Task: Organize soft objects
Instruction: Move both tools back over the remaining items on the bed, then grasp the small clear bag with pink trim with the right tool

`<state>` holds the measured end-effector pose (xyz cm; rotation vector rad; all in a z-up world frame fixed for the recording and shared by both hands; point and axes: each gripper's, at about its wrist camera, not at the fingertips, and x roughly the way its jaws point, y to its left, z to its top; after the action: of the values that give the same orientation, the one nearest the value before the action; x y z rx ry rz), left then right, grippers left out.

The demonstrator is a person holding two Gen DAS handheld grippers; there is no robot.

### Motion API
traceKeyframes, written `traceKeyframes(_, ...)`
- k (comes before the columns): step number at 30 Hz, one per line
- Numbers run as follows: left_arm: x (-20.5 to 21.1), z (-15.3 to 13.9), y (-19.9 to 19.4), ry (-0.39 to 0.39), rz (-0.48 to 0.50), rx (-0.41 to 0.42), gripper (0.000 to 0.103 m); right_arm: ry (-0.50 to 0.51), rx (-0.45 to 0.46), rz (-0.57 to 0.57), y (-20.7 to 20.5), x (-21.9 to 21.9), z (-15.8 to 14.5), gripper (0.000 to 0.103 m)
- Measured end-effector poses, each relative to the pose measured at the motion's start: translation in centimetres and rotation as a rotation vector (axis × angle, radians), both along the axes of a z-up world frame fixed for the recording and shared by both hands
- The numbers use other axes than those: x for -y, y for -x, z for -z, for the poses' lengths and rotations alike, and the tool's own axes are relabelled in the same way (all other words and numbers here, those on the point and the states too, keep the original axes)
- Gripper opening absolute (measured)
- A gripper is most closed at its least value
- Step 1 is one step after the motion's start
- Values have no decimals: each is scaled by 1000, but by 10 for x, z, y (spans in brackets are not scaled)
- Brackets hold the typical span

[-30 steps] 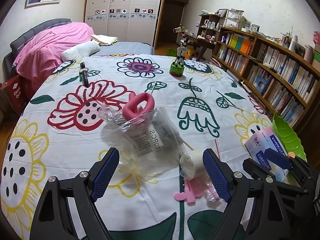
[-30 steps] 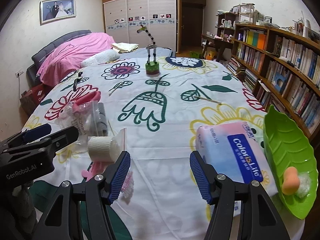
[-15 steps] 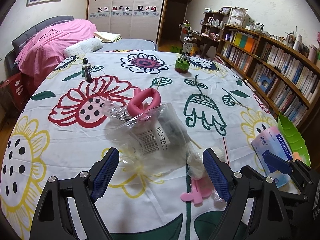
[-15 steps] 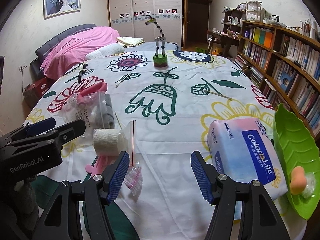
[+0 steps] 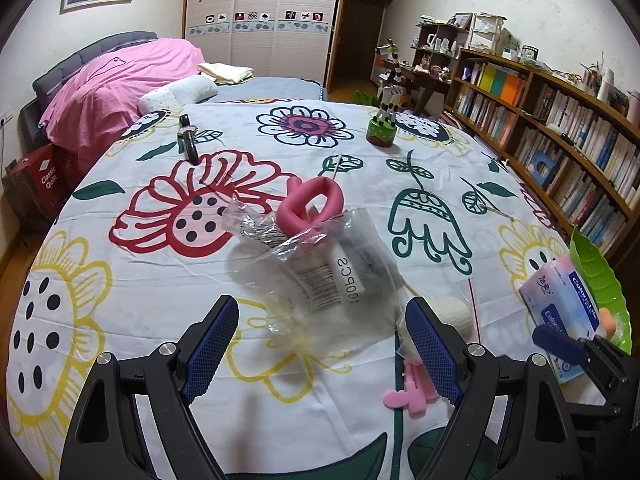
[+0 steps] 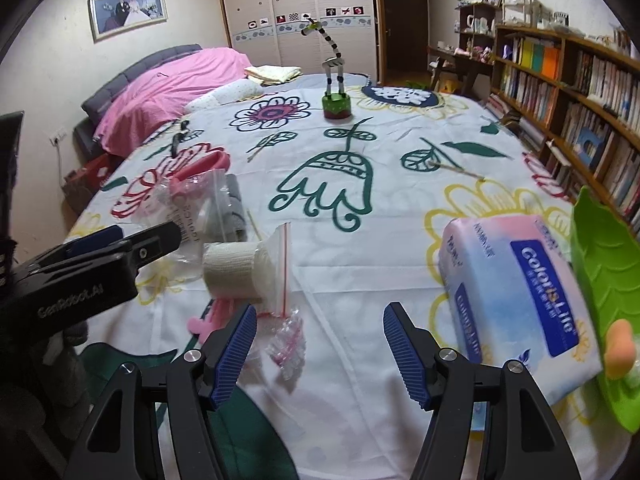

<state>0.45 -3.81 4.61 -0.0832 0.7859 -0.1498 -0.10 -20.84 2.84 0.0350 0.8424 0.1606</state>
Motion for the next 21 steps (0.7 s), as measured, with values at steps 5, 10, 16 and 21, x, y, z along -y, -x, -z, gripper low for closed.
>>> traceKeyframes(5, -3, 0, -2, 1, -10, -3, 86, -46, -20, -13, 1, 4, 5, 70)
traceKeyframes(10, -5, 0, -2, 1, -14, -4, 86, -65, -28, -37, 4, -1, 8, 70)
traceKeyframes(16, -6, -1, -2, 2, -14, -3, 86, -47, -37, -104, 5, -17, 14, 65)
traceKeyframes(21, -6, -1, -2, 2, -13, -5, 86, -17, -61, -137, 7, -24, 21, 38)
